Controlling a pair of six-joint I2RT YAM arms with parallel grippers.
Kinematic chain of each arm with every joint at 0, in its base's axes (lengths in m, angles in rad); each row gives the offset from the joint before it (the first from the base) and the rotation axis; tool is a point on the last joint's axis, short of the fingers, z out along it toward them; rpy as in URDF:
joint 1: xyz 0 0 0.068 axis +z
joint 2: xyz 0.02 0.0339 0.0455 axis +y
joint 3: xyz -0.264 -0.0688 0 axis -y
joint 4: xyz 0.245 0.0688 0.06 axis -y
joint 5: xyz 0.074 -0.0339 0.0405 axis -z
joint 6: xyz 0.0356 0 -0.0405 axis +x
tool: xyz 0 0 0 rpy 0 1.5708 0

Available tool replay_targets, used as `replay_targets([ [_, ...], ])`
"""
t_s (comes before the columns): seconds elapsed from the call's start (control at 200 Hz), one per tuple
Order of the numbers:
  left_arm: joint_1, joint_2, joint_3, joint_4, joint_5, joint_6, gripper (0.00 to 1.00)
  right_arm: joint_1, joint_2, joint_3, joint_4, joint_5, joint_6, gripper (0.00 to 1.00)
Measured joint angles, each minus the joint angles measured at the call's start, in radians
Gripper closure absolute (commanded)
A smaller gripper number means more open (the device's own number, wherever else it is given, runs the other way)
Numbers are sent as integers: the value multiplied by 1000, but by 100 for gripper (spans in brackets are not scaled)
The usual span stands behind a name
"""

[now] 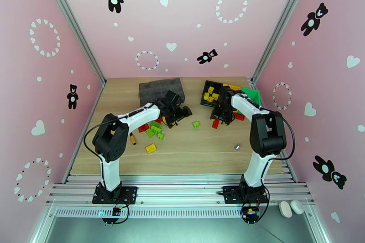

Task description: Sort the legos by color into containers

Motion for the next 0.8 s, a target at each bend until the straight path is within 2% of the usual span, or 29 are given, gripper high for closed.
replay_targets([
  [0.19, -9, -62, -93, 29, -25, -18, 2, 2, 49, 0, 35, 5, 0, 43],
  [0.4, -9, -85, -114, 47, -46, -26, 1, 15, 129, 3, 45, 5, -3, 44],
  [0.616, -9, -81, -105, 43, -49, -26, 1, 18, 136, 13, 48, 9, -4, 55],
  [0.801, -9, -8, 16, 39, -35, -21, 2, 18, 133, 13, 48, 10, -1, 65],
])
